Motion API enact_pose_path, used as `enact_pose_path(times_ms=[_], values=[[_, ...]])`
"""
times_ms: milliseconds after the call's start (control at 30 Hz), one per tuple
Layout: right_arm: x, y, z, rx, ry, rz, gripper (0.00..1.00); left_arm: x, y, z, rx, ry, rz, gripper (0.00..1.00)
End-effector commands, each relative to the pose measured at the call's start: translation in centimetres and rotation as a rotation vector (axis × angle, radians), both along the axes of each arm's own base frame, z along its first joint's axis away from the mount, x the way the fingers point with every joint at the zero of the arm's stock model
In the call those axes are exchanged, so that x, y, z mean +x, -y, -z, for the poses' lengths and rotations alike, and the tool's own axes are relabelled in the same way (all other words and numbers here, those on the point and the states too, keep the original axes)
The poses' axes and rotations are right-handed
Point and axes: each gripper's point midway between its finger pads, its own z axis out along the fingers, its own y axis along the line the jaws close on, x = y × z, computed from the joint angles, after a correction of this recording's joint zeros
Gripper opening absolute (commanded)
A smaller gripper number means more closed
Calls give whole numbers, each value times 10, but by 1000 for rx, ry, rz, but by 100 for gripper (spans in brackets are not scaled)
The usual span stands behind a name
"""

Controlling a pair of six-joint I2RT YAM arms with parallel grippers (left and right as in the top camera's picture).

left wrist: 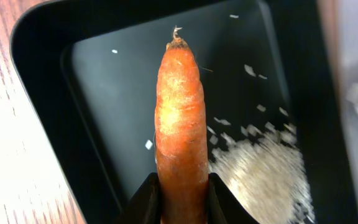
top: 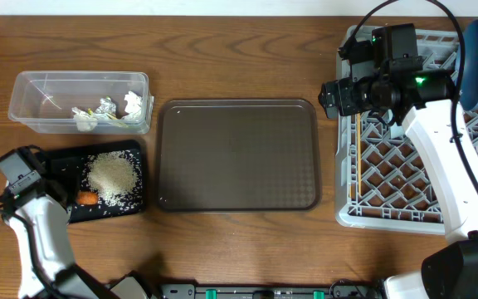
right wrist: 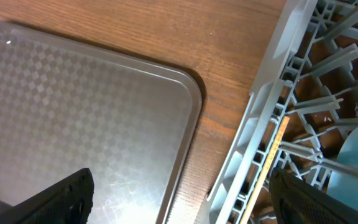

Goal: Sort waste into correct bins and load items into the dishwasher rack
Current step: 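Carry the carrot left and drop it onto the black tray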

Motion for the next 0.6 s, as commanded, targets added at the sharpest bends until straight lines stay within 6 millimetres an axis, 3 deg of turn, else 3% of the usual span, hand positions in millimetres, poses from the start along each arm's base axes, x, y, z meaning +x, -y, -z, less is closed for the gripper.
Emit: enact_pose_path(times_ms=[0, 233, 500, 567], values=[[-1, 5, -1, -5, -1, 18, 89, 2, -12, 7, -1, -25, -14, 9], [-2, 5, 0, -6, -8, 17, 89, 4, -13, 34, -37, -78, -4, 13], [-3, 5, 0, -7, -11, 17, 89, 5, -15, 38, -37, -80, 0, 17], [-3, 5, 0, -7, -11, 17, 89, 5, -15, 38, -37, -83, 6, 25]])
